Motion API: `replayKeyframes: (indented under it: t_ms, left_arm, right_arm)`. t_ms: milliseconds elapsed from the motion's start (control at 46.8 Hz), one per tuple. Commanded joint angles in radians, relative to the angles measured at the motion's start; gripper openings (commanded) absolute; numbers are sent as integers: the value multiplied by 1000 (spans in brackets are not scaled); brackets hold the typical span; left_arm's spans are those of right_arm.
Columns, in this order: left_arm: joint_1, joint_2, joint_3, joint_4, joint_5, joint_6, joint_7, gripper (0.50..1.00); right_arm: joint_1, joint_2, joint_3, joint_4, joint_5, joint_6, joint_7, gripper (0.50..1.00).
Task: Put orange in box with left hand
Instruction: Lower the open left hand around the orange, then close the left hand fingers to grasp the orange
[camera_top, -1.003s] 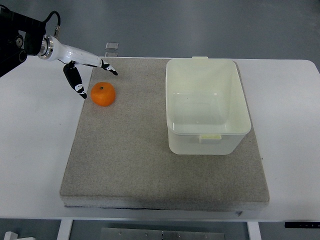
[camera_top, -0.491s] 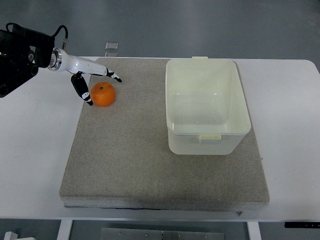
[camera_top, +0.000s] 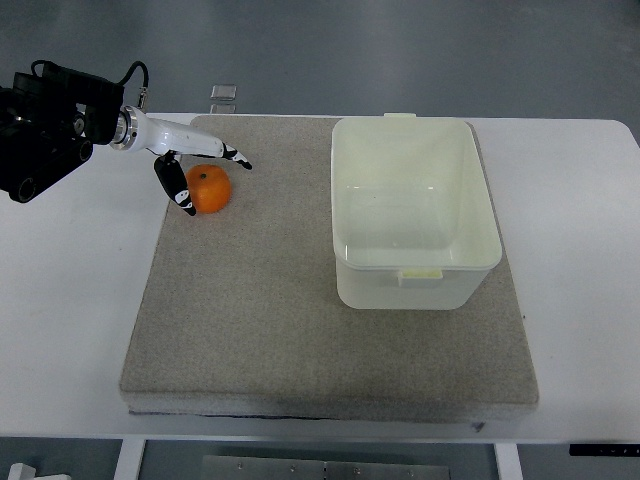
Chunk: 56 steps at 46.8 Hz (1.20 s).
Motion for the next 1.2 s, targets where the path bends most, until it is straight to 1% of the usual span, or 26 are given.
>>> replayKeyframes:
  t_ms: [0, 107, 320, 512, 534, 598, 640, 704, 726, 768, 790, 833, 854, 897, 1174]
  left_arm:
    - [-1, 0, 22, -5, 0, -1, -2, 992]
    - [-9, -2, 72, -5, -4, 4, -3, 992]
    - [-14, -2, 76, -5, 0, 12, -5, 990]
    - [-9, -2, 77, -5, 2, 30, -9, 975]
    - [-9, -2, 77, -5, 3, 32, -9, 967]
    - [-8, -3, 77, -5, 3, 36, -9, 930]
    - [-8, -3, 79, -3, 5, 36, -9, 860]
    - [-12, -3, 98, -3, 9, 38, -9, 799]
    - [-14, -3, 109, -3, 9, 38, -11, 784]
    - [-15, -5, 125, -2, 8, 41, -11, 769]
    - [-15, -5, 128, 0, 8, 41, -11, 744]
    - [-15, -5, 129, 0, 8, 41, -11, 684]
    - [-15, -5, 129, 0, 8, 41, -11, 641]
    - [-15, -5, 132, 0, 9, 39, -11, 500]
    - [-15, -37, 143, 15, 6, 41, -9, 500]
  right_arm:
    - [0, 0, 0, -1, 1, 0, 0, 944]
    - [0, 0, 0, 1, -1, 0, 0, 944]
    - [0, 0, 0, 1, 1, 0, 0, 944]
    - [0, 0, 0, 1, -1, 0, 0, 944]
    - [0, 0, 0, 1, -1, 0, 0, 944]
    - [0, 0, 0, 1, 1, 0, 0, 944]
    - [0, 0, 0, 1, -1, 0, 0, 944]
    - [0, 0, 0, 1, -1, 0, 0, 944]
    - [0, 0, 0, 1, -1, 0, 0, 944]
    - [0, 0, 0, 1, 1, 0, 0, 944]
    - [0, 0, 0, 1, 1, 0, 0, 944]
    - [0, 0, 0, 1, 1, 0, 0, 944]
    - [0, 0, 0, 1, -1, 0, 0, 944]
    - [0, 0, 0, -1, 1, 0, 0, 944]
    - [0, 0, 0, -1, -1, 0, 0, 944]
